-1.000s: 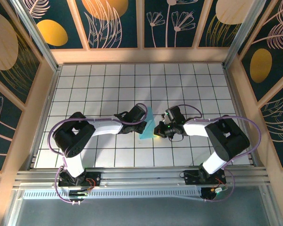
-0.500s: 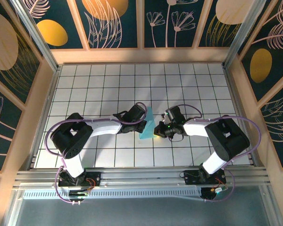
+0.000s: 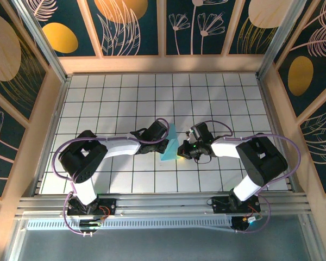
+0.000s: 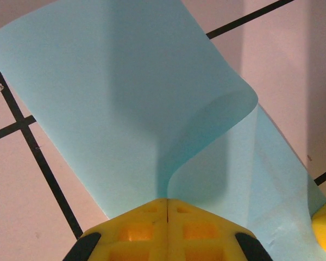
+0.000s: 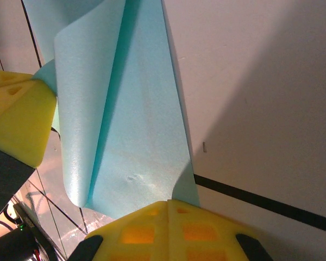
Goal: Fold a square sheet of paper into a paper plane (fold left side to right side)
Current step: Fold the triangle a second time at the center of the table.
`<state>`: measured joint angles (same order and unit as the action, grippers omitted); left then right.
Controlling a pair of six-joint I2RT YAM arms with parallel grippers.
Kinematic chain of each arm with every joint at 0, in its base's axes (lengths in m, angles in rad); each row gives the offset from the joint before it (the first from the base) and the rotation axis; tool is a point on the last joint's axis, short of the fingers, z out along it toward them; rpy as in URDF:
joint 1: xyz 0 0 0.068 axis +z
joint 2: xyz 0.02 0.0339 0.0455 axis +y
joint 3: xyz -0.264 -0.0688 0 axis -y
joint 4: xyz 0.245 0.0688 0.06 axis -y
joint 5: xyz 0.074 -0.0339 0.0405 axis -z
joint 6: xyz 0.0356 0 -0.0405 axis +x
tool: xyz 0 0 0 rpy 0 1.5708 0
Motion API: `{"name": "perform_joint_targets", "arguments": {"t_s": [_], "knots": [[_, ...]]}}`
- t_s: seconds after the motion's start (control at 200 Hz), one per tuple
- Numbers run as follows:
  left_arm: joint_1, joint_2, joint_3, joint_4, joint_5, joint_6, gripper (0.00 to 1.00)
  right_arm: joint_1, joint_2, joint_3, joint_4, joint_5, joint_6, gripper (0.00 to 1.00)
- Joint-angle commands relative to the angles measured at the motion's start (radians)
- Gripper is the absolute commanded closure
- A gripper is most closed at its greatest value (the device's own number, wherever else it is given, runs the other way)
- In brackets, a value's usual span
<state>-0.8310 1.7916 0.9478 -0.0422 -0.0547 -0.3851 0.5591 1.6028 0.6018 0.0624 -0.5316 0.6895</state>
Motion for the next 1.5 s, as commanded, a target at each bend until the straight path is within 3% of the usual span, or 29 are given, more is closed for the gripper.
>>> {"name": "perform_joint_targets", "arguments": {"t_s": [0.0, 0.751, 1.061, 1.236, 1.496], "knots": [[0.008, 0.025, 0.0, -0.013, -0.014, 0.012, 1.0, 0.007, 0.046, -0.01, -0.09, 0.073, -0.012, 1.0], [0.007, 0.059, 0.0, 0.005, 0.0, 0.014, 1.0, 0.007, 0.036, 0.001, -0.089, 0.065, -0.016, 1.0], [0.007, 0.073, -0.004, -0.001, 0.004, 0.014, 1.0, -0.005, -0.084, 0.053, -0.09, 0.032, -0.021, 1.0], [0.007, 0.074, -0.003, 0.002, 0.008, 0.015, 1.0, -0.007, -0.103, 0.056, 0.009, 0.015, 0.014, 1.0], [0.006, 0.076, -0.001, -0.002, 0.012, 0.018, 1.0, -0.006, 0.008, 0.116, 0.195, 0.003, 0.09, 1.0]]}}
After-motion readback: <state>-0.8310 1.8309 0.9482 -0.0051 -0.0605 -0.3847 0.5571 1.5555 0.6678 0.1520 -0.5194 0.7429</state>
